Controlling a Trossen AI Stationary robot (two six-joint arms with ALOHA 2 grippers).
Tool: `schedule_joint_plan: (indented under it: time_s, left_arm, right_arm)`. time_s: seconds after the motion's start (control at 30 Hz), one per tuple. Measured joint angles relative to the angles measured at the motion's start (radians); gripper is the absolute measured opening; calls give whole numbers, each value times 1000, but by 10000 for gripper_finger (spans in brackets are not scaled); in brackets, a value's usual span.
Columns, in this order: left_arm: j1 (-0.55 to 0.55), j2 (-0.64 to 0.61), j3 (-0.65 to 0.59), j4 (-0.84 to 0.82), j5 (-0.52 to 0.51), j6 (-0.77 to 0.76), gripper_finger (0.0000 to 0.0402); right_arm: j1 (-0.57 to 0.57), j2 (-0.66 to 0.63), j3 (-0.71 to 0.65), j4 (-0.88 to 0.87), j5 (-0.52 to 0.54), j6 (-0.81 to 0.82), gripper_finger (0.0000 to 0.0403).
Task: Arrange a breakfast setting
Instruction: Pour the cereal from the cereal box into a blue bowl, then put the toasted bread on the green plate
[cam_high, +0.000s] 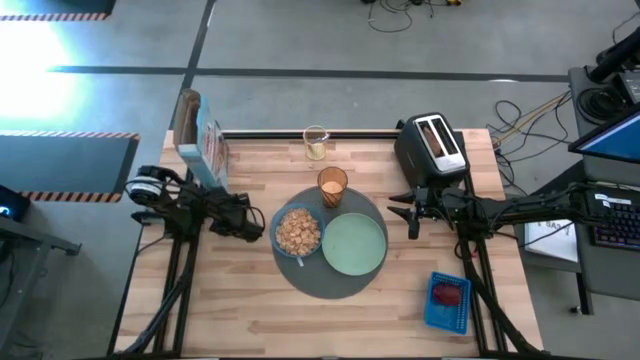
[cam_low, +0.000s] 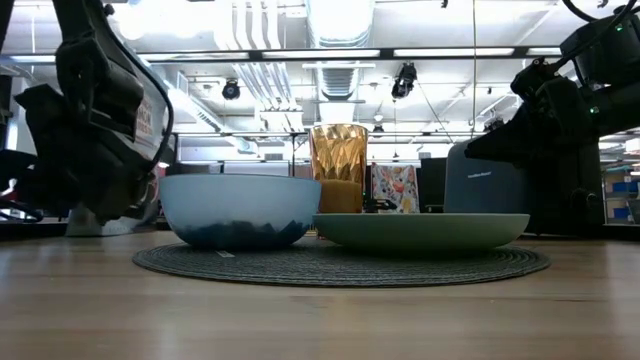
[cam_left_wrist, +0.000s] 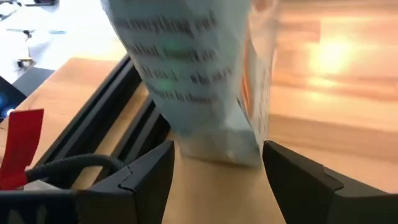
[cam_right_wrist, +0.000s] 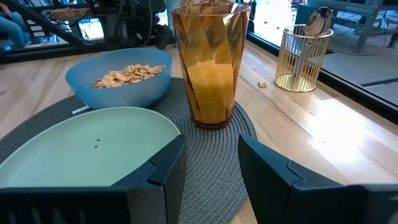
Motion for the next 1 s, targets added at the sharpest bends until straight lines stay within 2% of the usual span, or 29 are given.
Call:
schedule_joint_plan:
  time_s: [0.23,0.7,0.83,1.0]
  left_arm:
    - [-85,-32,2,29,69,73,228]
    - [-365,-162,66,35,147,108,227]
    - [-444,-171,122,33,130,148,227]
    - [-542,-172,221,27,13,266,227]
  right_arm:
    - [0,0,0,0,0,-1,134]
    - [0,0,0,0,0,-1,134]
    - [0,0,0,0,0,-1,134]
    - [0,0,0,0,0,-1,134]
